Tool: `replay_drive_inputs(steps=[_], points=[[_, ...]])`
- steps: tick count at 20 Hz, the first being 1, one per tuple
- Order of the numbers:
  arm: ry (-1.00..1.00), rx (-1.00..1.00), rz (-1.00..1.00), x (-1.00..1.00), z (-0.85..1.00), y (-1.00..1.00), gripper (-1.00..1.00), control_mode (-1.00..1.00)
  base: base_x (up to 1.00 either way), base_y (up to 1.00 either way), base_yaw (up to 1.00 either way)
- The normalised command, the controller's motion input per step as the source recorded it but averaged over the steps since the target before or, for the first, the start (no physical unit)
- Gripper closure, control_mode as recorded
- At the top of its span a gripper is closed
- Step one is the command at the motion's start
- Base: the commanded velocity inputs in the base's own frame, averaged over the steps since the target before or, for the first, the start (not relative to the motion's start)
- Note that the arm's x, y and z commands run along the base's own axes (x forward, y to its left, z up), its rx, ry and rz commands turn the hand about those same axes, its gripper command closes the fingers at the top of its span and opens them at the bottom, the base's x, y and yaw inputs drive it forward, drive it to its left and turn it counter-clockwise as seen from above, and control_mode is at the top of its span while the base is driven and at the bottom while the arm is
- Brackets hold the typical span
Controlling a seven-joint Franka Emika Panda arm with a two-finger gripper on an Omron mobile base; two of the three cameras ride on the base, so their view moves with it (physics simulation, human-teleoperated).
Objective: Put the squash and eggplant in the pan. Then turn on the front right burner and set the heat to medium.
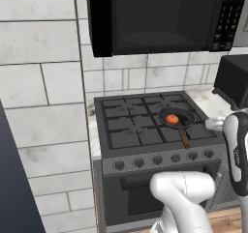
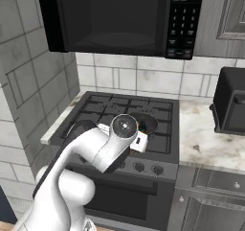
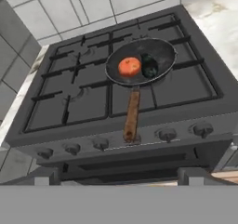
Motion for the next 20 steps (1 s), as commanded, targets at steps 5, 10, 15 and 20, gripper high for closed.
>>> replay_drive_inputs(steps=[5,10,15,20], points=[[-0.03,0.07,-0.02,-0.09,-0.09,-0.56,-1.0,-1.0,0.0,0.0,0.0],[-0.27,0.03,-0.01,-0.31,-0.44,-0.48,-1.0,-1.0,0.0,0.0,0.0],[-0.39,0.0,0.0,-0.39,-0.37,-0.11,-1.0,-1.0,0.0,0.0,0.0],[-0.24,0.0,0.0,-0.5,-0.09,0.0,-1.0,-1.0,0.0,0.0,0.0]])
